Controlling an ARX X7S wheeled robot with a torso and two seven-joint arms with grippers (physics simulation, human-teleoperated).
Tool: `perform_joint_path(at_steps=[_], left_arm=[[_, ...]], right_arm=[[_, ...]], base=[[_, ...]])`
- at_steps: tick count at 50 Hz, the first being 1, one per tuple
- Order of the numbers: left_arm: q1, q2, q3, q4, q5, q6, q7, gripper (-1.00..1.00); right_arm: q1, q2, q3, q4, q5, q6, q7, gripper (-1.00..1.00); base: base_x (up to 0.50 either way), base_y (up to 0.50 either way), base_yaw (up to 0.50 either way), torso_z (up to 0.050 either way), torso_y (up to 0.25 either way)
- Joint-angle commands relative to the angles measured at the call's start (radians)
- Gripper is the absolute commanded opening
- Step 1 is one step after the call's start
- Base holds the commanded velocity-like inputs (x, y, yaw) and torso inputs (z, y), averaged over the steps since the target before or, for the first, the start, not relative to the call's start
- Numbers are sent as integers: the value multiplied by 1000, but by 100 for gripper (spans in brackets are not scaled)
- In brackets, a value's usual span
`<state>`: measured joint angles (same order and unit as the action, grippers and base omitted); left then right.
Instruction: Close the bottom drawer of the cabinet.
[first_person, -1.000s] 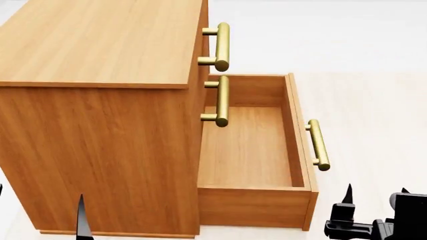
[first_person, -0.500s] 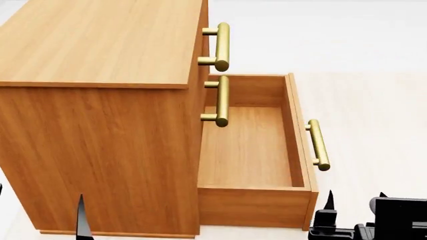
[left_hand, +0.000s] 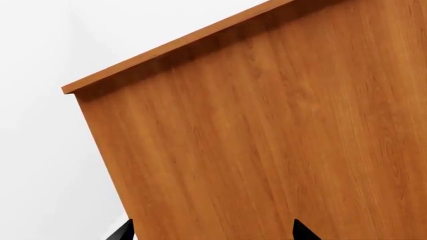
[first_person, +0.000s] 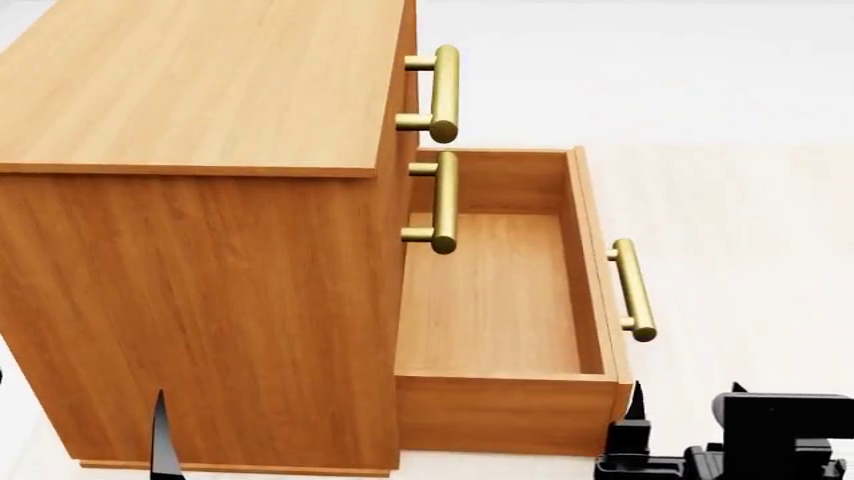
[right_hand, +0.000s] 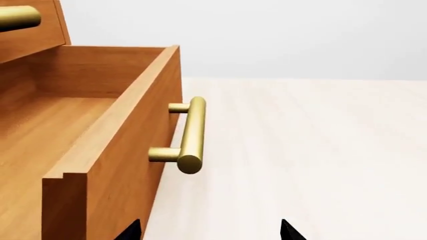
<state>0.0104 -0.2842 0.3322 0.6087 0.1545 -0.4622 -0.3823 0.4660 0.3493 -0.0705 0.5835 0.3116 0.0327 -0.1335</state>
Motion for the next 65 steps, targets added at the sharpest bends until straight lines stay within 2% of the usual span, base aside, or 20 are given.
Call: perform_joint_path(at_steps=[1, 42, 55, 57, 59, 65], left_arm=[[3, 9, -18, -6, -34, 27, 28, 100], [2, -3, -15, -4, -45, 26, 13, 100], [4, -7, -12, -3, -48, 26, 9, 100], [3, -7, -11, 1, -48, 21, 9, 100], [2, -8, -11, 0, -49, 21, 8, 100], [0, -9, -8, 2, -47, 18, 7, 100]], right_arm=[[9, -30, -8, 28, -27, -20, -24, 100], [80, -121, -105, 170, -79, -120, -77, 100], [89, -143, -140, 182, -94, -126, -97, 100], [68, -139, -150, 104, -94, -76, -86, 100], [88, -147, -153, 163, -99, -115, -99, 100], [82, -149, -176, 111, -107, -82, -103, 100]], base=[[0, 0, 0, 0, 0], [0, 0, 0, 0, 0], [0, 0, 0, 0, 0], [0, 0, 0, 0, 0], [0, 0, 0, 0, 0], [0, 0, 0, 0, 0]])
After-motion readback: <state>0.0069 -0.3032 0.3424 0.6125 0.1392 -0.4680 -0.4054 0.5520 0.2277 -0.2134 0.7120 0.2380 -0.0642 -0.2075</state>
